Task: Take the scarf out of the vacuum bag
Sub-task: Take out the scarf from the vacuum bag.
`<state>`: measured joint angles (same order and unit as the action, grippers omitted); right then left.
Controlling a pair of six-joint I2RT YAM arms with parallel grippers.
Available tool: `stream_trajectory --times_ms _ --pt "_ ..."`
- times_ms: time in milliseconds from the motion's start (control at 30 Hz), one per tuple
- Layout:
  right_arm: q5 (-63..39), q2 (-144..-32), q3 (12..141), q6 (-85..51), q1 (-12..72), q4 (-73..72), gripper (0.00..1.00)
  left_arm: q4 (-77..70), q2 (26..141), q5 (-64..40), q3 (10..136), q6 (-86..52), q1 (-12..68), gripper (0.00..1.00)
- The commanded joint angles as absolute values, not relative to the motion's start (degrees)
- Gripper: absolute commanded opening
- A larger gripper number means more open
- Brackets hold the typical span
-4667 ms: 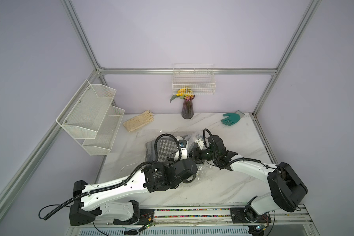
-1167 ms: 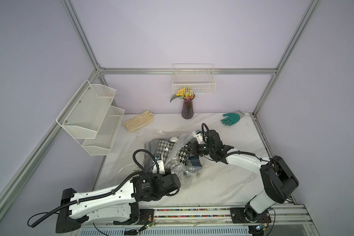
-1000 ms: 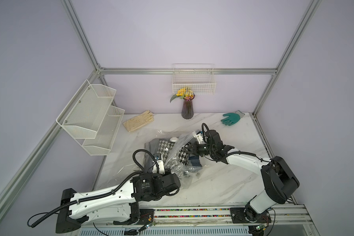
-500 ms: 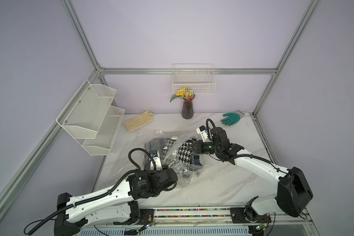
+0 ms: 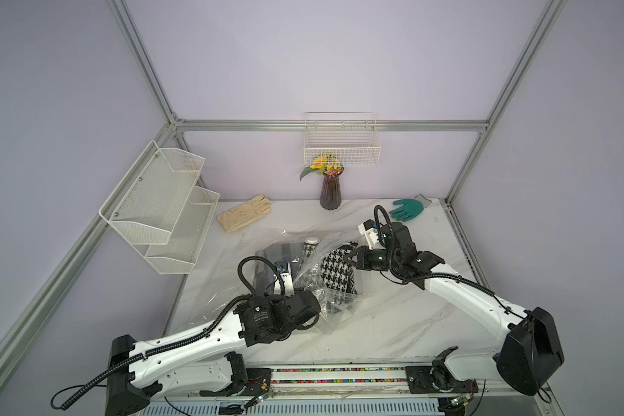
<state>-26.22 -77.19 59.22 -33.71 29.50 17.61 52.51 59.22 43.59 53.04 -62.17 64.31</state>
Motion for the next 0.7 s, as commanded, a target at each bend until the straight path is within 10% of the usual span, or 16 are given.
stream_trajectory --times_ms 0,667 --pt "-23.1 -74.11 62.7 -32.25 28.01 21.6 0.0 47.93 58.1 43.36 53.02 -57.41 60.9 0.0" --pt "-11.36 -65.49 67.3 -33.09 20.8 45.33 0.0 41.68 66.03 27.42 62.05 -40.71 47.46 0.0"
